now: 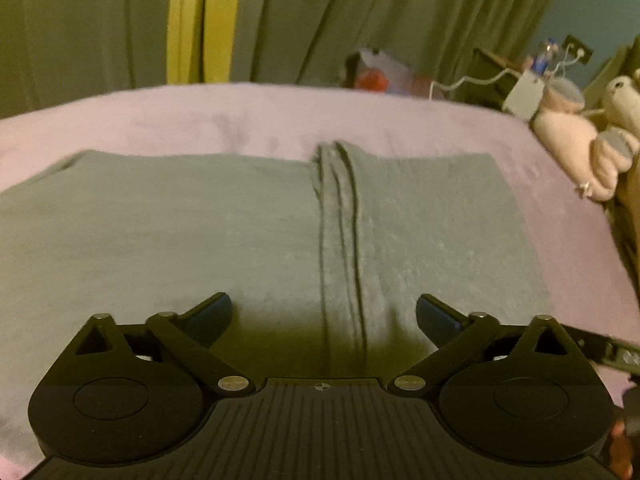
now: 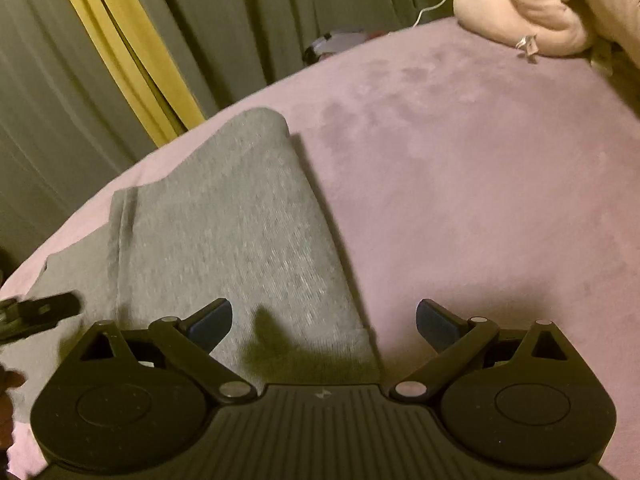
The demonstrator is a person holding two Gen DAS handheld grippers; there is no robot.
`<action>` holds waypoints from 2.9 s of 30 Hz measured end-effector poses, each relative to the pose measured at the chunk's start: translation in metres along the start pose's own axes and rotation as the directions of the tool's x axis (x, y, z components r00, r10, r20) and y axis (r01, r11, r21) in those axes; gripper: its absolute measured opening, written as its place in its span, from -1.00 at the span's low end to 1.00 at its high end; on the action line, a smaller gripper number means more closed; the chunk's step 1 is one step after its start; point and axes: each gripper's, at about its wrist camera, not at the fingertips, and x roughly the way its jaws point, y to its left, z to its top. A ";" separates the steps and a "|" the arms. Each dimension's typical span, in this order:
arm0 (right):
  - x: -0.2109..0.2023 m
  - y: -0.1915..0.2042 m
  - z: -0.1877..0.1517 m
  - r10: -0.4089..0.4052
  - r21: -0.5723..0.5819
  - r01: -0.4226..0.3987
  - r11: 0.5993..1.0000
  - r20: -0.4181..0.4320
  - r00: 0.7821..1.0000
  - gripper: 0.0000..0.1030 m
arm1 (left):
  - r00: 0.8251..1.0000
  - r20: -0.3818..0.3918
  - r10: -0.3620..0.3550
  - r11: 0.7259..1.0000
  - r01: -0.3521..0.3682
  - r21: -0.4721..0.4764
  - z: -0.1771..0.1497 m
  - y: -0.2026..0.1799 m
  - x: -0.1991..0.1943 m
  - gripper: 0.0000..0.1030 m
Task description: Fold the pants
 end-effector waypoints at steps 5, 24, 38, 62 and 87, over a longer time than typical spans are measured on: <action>0.001 -0.006 -0.003 0.047 0.041 -0.047 0.998 -0.014 0.999 0.92 | 0.993 -0.106 -0.050 0.997 0.043 -0.060 0.004 0.005 0.035 0.29; 0.008 -0.007 -0.004 0.076 0.057 -0.074 0.996 -0.048 0.996 0.92 | 0.996 -0.046 -0.076 0.996 0.073 -0.053 0.021 -0.006 0.025 -0.67; 0.005 -0.005 -0.005 0.084 0.024 -0.083 0.996 -0.035 0.996 0.92 | 1.000 -0.016 -0.001 1.000 0.001 0.026 0.032 -0.008 -0.008 -0.68; 0.010 -0.002 -0.007 0.077 0.009 -0.076 0.997 -0.056 0.995 0.92 | 0.990 -0.012 0.141 0.988 -0.141 -0.067 0.025 0.060 -0.024 -0.20; 0.011 0.006 -0.007 0.007 -0.026 -0.008 1.000 -0.056 0.998 0.92 | 0.996 0.054 0.075 0.996 -0.078 0.045 -0.059 0.035 -0.045 -0.77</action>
